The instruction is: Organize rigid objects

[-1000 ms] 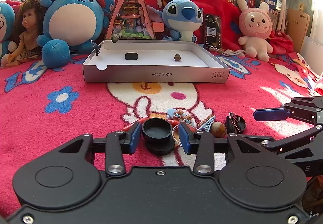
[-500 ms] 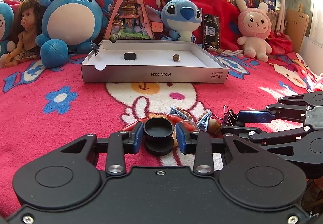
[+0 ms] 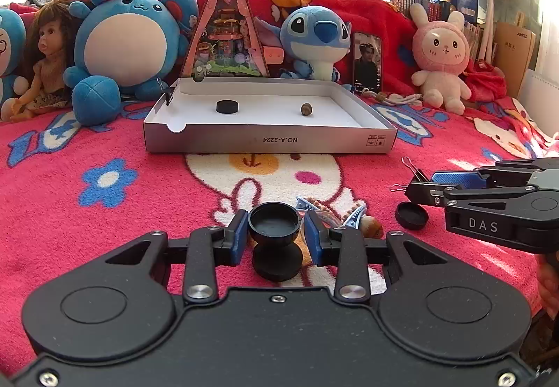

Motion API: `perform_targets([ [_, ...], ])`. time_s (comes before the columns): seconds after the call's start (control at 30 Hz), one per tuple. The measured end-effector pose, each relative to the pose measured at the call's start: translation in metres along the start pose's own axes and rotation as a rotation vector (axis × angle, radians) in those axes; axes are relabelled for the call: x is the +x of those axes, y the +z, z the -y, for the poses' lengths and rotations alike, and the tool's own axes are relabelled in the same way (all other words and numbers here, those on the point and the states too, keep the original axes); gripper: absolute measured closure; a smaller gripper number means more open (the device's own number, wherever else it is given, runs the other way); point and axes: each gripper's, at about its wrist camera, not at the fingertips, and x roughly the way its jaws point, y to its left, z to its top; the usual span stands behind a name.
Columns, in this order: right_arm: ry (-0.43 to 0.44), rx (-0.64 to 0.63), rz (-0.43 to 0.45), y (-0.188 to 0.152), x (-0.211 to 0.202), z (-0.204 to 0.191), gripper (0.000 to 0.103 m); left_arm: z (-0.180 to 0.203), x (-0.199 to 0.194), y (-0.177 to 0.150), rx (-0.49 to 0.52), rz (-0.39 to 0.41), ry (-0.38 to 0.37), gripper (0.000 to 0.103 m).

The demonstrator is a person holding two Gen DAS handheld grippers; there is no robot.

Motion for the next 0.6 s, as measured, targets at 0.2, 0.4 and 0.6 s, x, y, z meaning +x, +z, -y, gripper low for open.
perform_targets([
  [0.2, -0.024, 0.033, 0.029, 0.001, -0.001, 0.001, 0.066, -0.001, -0.001, 0.003, -0.003, 0.009, 0.004, 0.070],
  [0.4, -0.032, 0.064, 0.041, 0.004, -0.002, 0.004, 0.066, -0.002, -0.003, 0.006, -0.002, 0.023, 0.009, 0.070],
  [0.6, -0.039, 0.096, 0.045, 0.008, 0.000, 0.008, 0.066, -0.004, -0.001, 0.014, -0.010, 0.027, 0.004, 0.070],
])
